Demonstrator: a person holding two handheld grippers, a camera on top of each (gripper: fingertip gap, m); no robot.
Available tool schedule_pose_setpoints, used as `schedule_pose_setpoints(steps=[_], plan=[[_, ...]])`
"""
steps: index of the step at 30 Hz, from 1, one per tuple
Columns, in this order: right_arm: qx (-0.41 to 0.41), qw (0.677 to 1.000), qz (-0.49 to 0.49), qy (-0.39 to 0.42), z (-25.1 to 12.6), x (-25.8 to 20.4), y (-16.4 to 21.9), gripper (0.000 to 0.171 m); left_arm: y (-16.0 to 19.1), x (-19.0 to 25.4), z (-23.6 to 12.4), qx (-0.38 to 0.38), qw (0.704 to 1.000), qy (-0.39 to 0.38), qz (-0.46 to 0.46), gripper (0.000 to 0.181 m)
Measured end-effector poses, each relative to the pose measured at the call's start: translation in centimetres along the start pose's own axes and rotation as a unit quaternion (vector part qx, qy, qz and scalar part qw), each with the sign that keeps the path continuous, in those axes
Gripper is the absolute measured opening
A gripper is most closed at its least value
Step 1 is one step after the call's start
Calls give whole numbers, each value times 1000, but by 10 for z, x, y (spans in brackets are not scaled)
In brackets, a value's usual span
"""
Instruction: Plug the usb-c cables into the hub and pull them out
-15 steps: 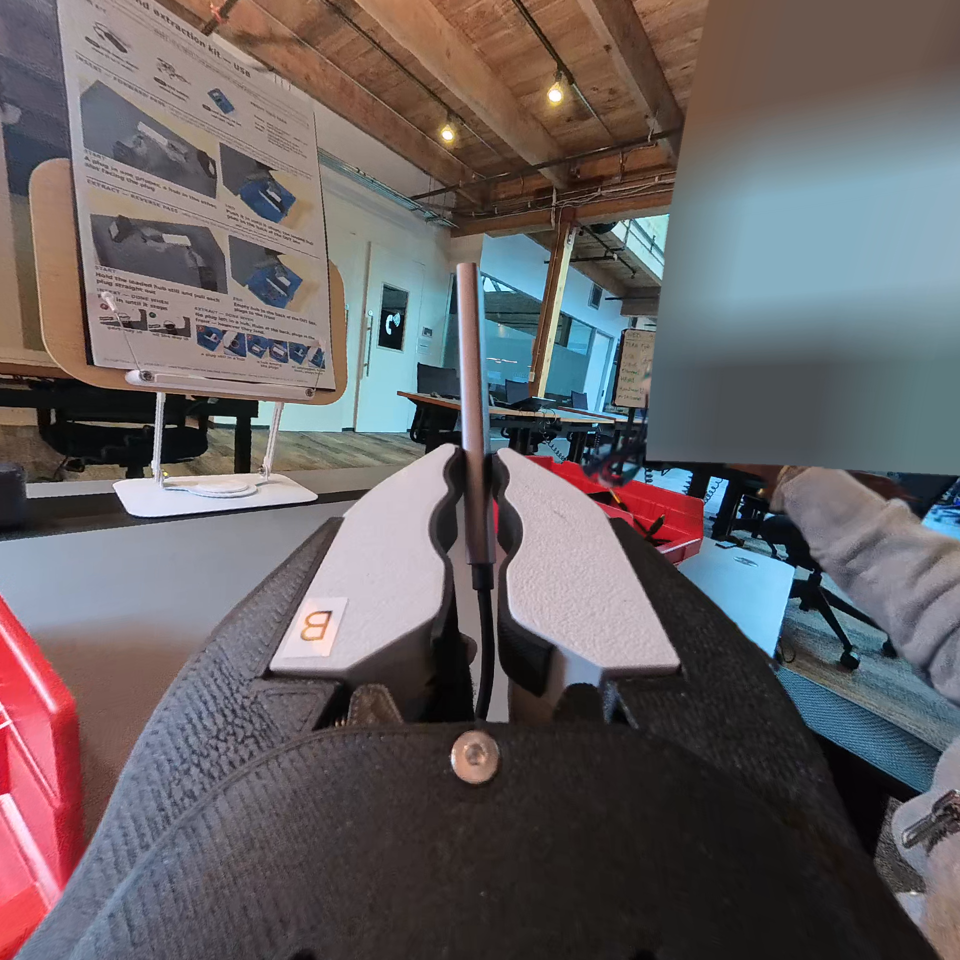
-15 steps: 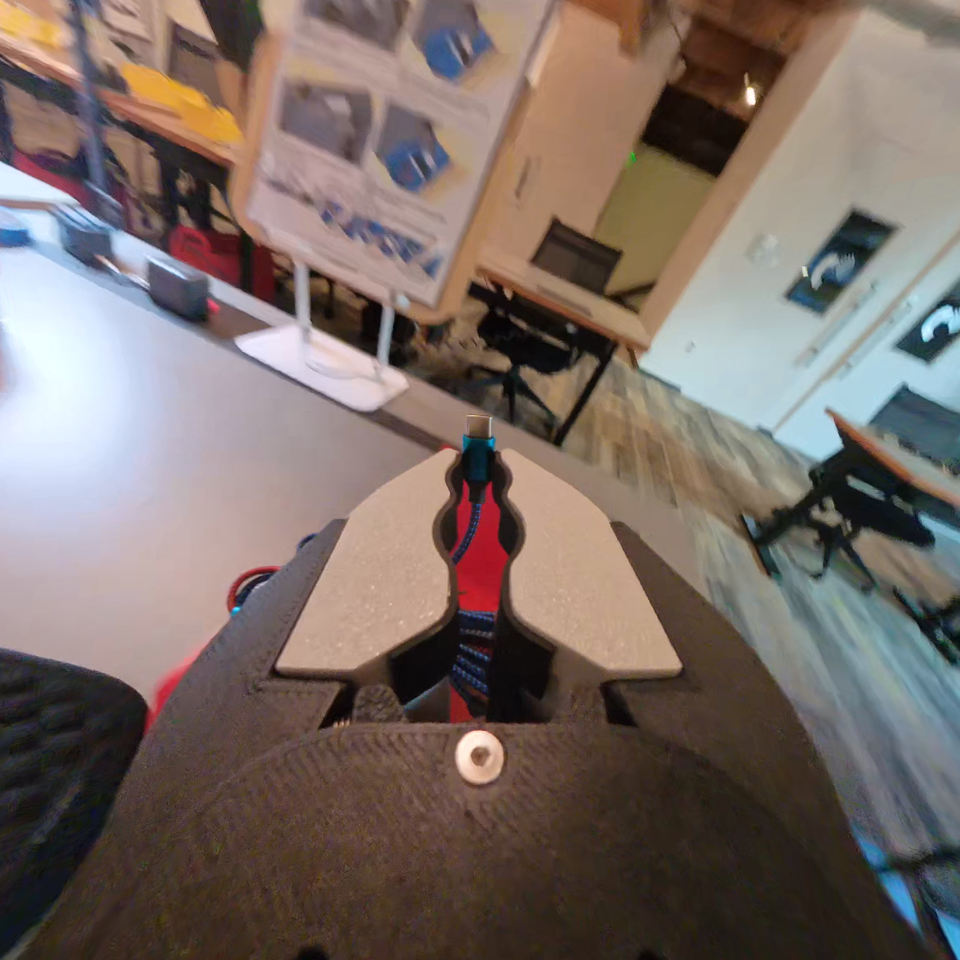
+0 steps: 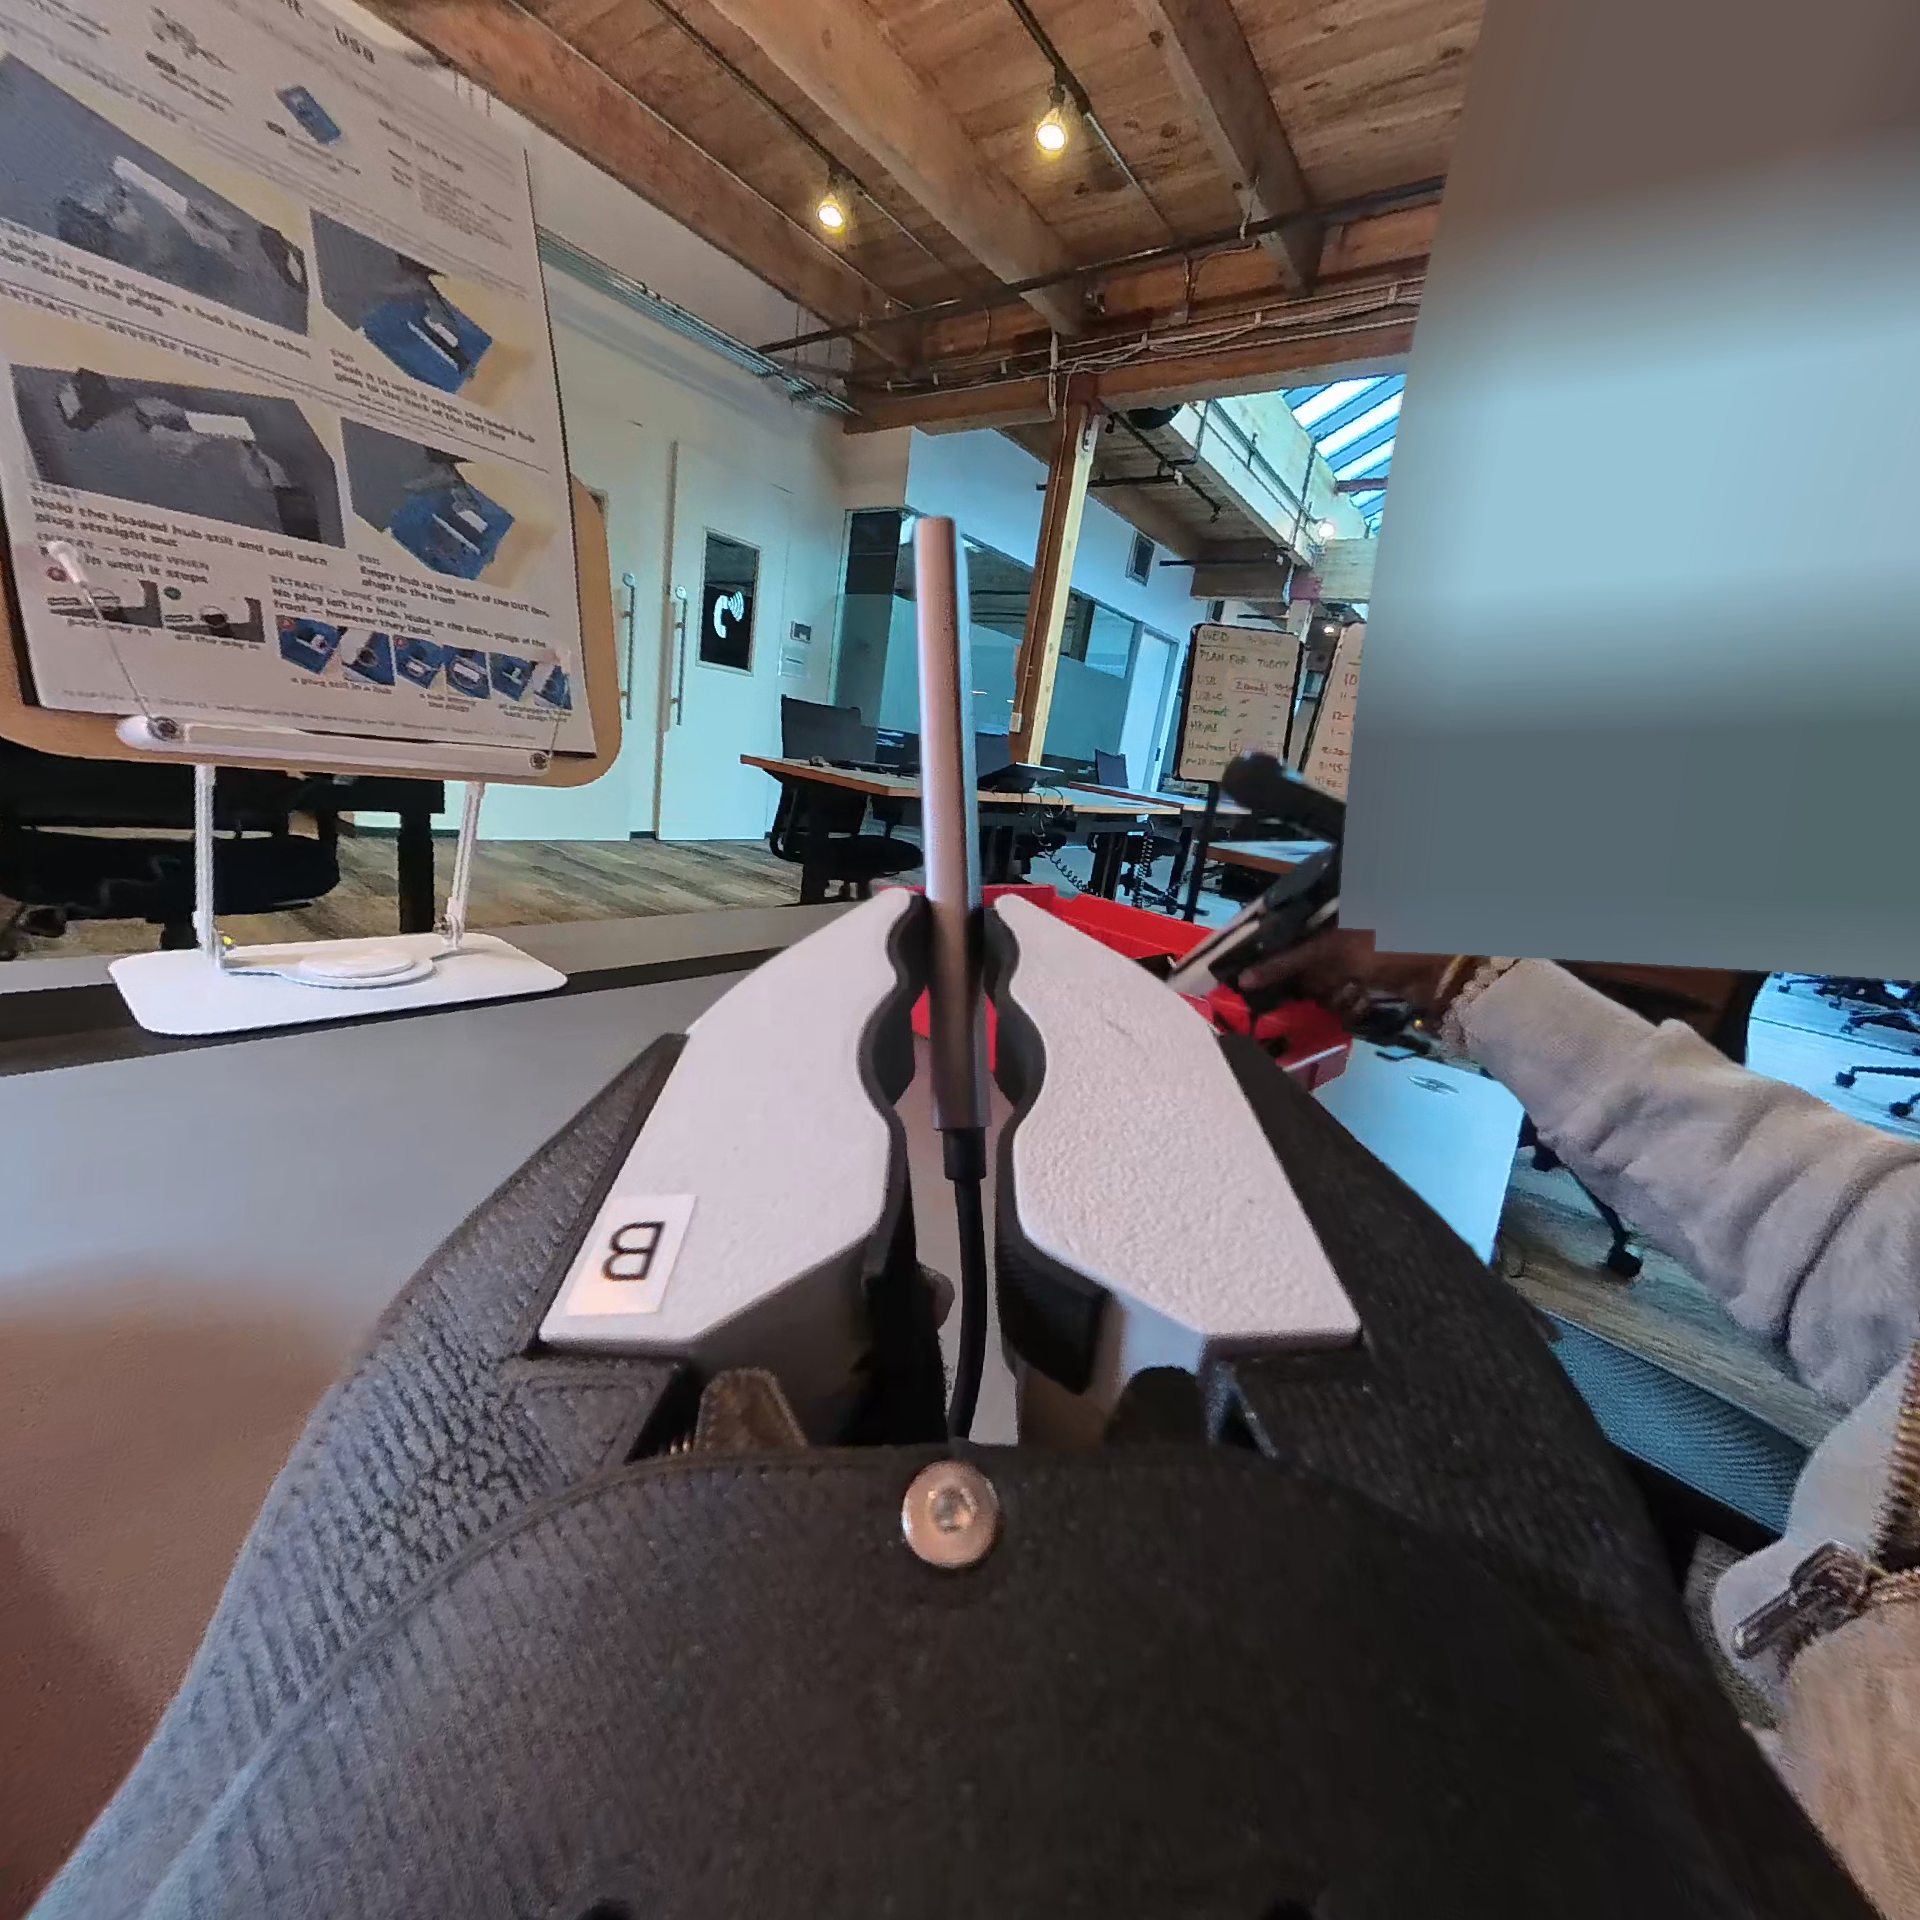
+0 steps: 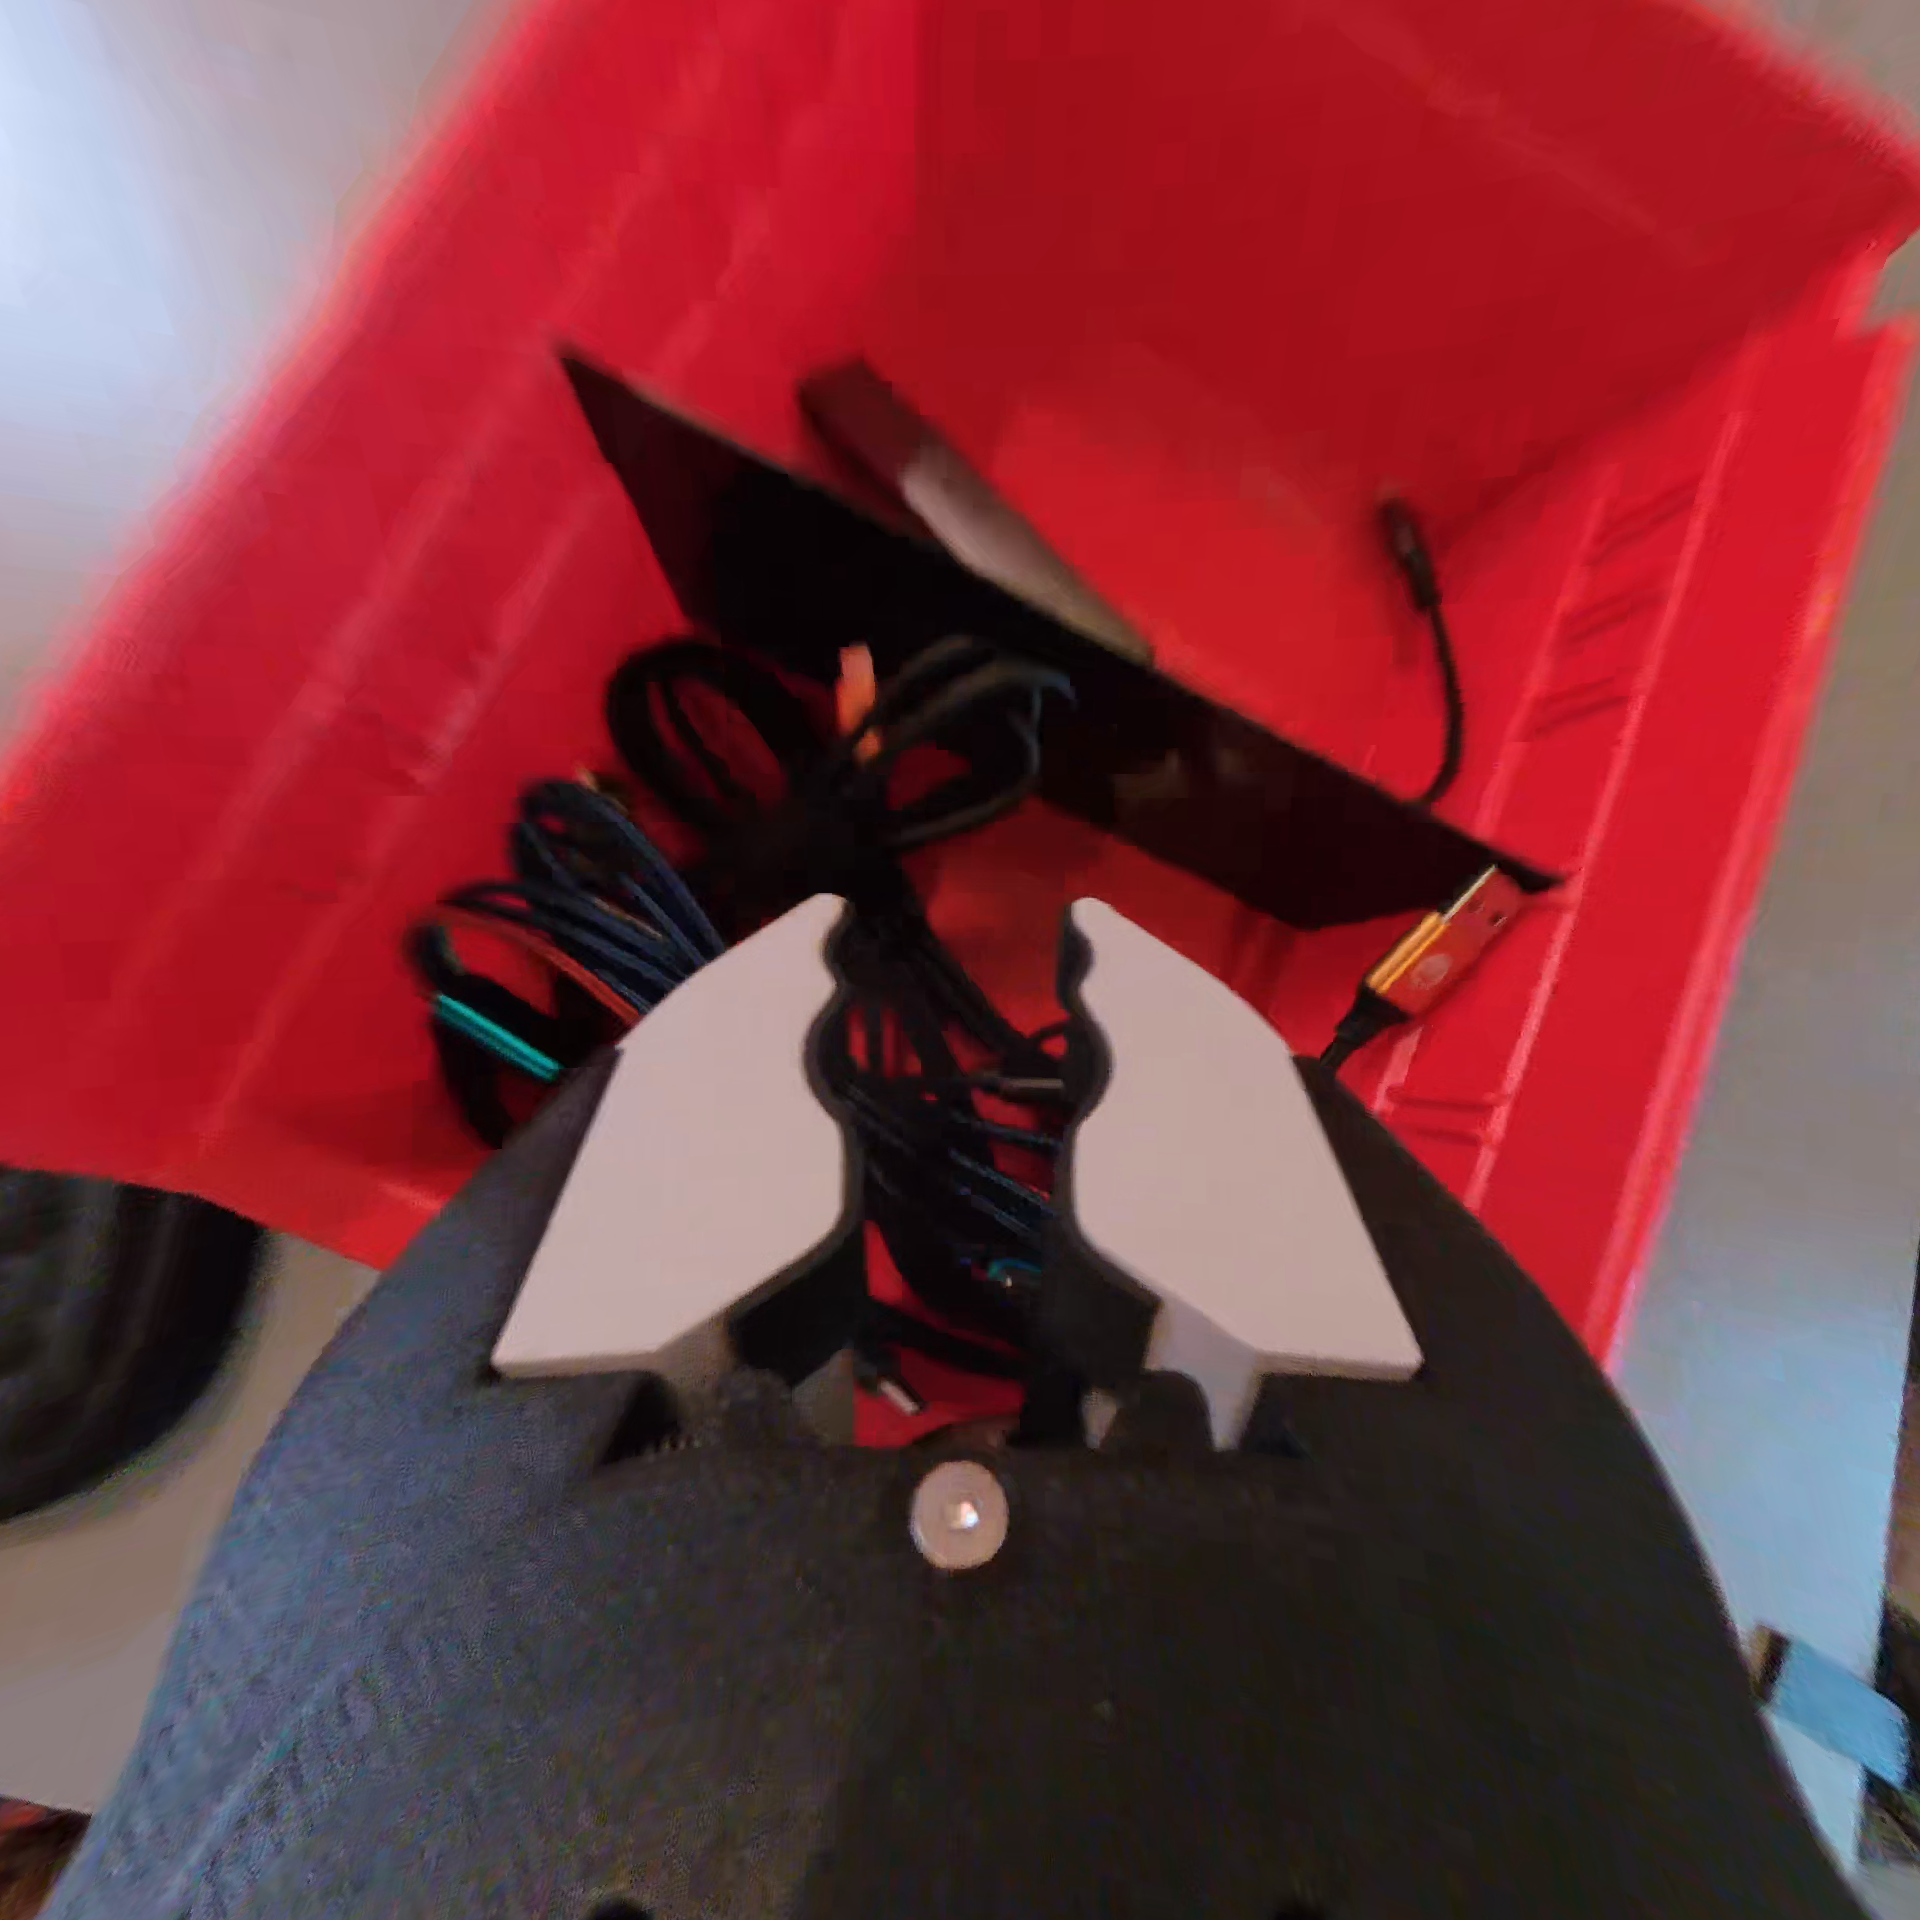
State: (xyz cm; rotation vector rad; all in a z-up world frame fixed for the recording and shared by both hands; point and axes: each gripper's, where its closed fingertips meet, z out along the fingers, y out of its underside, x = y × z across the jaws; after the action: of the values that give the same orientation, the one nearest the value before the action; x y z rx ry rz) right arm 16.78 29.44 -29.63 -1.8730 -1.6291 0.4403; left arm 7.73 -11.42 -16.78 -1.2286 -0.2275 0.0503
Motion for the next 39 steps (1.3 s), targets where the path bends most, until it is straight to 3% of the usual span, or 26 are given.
schedule_pose_setpoints(steps=[2, 4, 6, 9, 11, 14, 18, 20, 22, 23, 27, 30, 34, 39], plan=[[66, 998, 12, -8, -21, -7, -27, 71, 1, 1, 1, -1, 1000, 6, -10, 10], [161, 987, 24, -14, -48, -15, -61, 88, 2, 4, 2, -1, 1000, 11, -11, 10], [285, 956, 42, -54, -84, -37, -97, 93, 3, 8, 3, -4, 1000, 16, -11, 10], [412, 884, 47, -214, -140, -107, -128, 82, 7, 18, 7, -18, 999, 41, -9, 10], [423, 830, 10, -363, -167, -177, -126, 74, 13, 29, 10, -35, 997, 68, -4, 10], [352, 762, -31, -543, -183, -274, -102, 76, 24, 54, 14, -65, 990, 127, 2, 10], [271, 706, -58, -652, -184, -355, -74, 74, 37, 80, 17, -92, 979, 184, -4, 10], [263, 711, -62, -649, -174, -371, -72, 67, 42, 86, 18, -100, 975, 197, -13, 10], [267, 717, -58, -641, -167, -377, -73, 18, 45, 88, 19, -104, 973, 203, -29, 10], [272, 717, -59, -639, -166, -378, -74, 9, 47, 85, 20, -108, 974, 197, -36, 11], [311, 718, -67, -619, -170, -372, -83, 6, 41, 83, 22, -96, 972, 197, -81, 12], [368, 705, -26, -605, -188, -341, -109, 6, 19, 66, 18, -32, 984, 161, -72, 24], [472, 741, -8, -478, -216, -260, -158, 6, -11, 26, 2, 60, 994, 74, -55, 30], [548, 786, -33, -284, -265, -149, -212, 6, 2, -5, -9, 58, 997, 35, -48, 30]])
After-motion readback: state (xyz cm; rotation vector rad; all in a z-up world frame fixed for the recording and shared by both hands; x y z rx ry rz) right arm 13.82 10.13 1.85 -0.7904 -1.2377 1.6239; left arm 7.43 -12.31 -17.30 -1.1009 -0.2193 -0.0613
